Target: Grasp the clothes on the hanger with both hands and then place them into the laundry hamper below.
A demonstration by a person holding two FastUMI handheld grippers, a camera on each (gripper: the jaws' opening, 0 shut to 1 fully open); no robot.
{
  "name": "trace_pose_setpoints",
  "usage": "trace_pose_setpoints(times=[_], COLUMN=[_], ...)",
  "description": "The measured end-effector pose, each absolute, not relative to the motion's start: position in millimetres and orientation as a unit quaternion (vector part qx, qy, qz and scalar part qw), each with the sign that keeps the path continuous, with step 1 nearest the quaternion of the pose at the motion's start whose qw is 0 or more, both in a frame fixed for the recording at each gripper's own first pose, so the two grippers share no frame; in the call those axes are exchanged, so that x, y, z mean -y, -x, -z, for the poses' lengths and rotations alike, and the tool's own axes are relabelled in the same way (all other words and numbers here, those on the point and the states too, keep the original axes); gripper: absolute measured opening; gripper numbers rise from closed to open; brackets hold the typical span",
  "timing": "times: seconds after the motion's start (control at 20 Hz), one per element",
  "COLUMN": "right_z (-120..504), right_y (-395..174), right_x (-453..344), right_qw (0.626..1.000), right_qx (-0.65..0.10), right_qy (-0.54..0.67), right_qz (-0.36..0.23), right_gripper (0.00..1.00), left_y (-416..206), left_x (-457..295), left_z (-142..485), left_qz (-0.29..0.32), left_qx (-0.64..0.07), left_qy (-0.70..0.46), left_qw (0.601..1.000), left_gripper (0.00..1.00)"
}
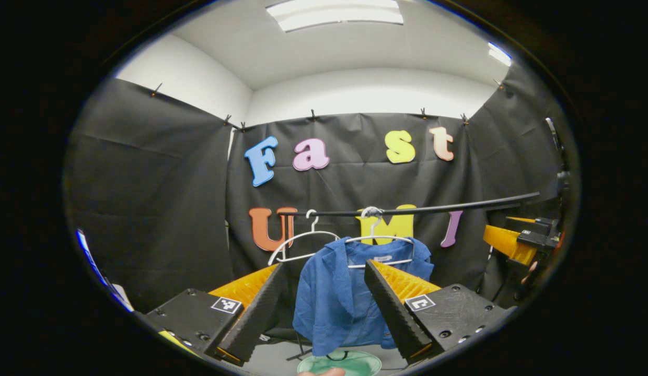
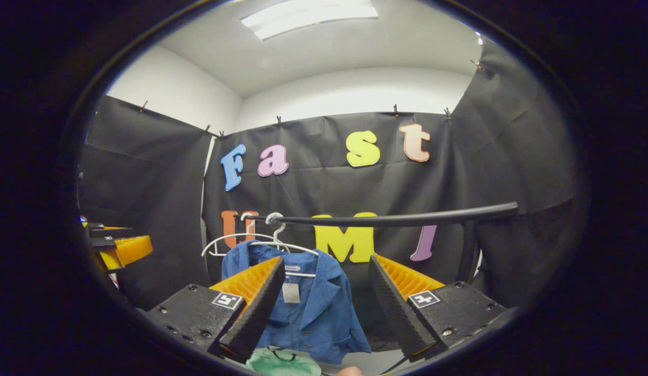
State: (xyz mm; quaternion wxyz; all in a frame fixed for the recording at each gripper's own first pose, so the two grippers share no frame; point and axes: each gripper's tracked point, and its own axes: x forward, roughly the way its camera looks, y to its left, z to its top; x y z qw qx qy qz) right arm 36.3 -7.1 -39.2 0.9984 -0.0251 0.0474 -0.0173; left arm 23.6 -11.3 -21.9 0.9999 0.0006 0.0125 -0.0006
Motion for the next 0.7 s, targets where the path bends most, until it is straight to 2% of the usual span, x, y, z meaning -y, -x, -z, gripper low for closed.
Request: trace_pose_setpoints(times=[0.55,0.7], right_z=[126.1,150.0], right_y=[-106.1,-120.4], right_x=[-39.5,-37.5], right_qw=[0.986,0.979], right_qx=[-0.116,-0.131], right_qy=[0.055,0.065], right_qz=[0.111,0.141], right_gripper=[1.00,1.00], left_y=[-94.6,-114.1], left_x=[-14.9,-9.2], left_z=[96.5,115.9], left_qz=[0.079,0.103], left_qx=[-0.068,-0.080], left_qy=[0.015,0.024], left_qw=[0.994,0.991], left_gripper=[0.96,1.00])
